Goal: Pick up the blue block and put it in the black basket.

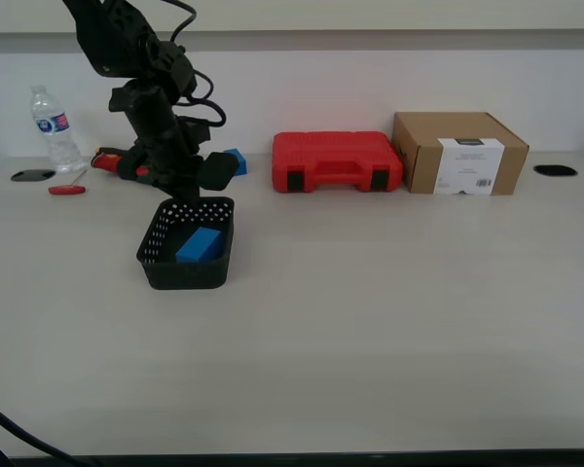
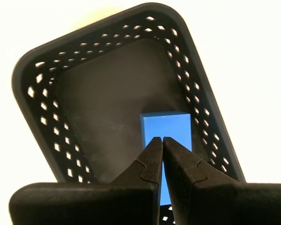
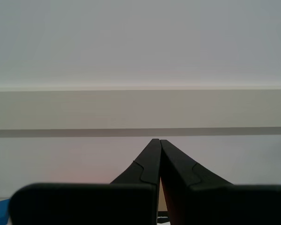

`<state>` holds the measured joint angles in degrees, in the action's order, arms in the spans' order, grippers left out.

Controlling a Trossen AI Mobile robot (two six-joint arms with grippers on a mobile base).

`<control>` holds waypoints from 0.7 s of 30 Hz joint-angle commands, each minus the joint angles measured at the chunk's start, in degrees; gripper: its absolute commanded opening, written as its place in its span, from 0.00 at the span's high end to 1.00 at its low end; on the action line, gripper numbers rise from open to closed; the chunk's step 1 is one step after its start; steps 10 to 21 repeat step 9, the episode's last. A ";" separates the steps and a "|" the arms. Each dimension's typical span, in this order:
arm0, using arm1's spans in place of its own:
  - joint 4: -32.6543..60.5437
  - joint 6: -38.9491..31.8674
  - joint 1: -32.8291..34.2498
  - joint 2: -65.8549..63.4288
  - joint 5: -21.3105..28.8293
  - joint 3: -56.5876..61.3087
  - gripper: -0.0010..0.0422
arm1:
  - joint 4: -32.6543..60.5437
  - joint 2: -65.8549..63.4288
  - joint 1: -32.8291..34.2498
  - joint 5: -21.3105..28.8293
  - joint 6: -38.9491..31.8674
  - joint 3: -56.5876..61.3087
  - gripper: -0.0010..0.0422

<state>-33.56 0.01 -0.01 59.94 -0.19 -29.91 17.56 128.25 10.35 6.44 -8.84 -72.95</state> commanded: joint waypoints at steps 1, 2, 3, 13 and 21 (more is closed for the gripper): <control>-0.26 0.00 -0.04 -0.02 -0.02 -0.04 0.98 | 0.11 -0.09 0.04 0.63 -0.13 -0.02 0.98; -0.24 0.00 -0.02 0.00 -0.02 -0.04 0.98 | 0.04 -0.11 0.04 0.44 -0.13 -0.02 0.98; -0.26 0.00 -0.04 0.00 -0.02 -0.04 0.98 | 0.00 -0.11 0.04 0.37 -0.13 -0.02 0.98; -0.24 0.00 -0.04 0.00 -0.02 -0.04 0.98 | -0.74 -0.11 0.04 0.37 -0.13 -0.02 0.98; -0.24 0.00 -0.04 0.00 -0.02 -0.04 0.98 | -0.74 -0.11 0.04 0.37 -0.13 -0.02 0.98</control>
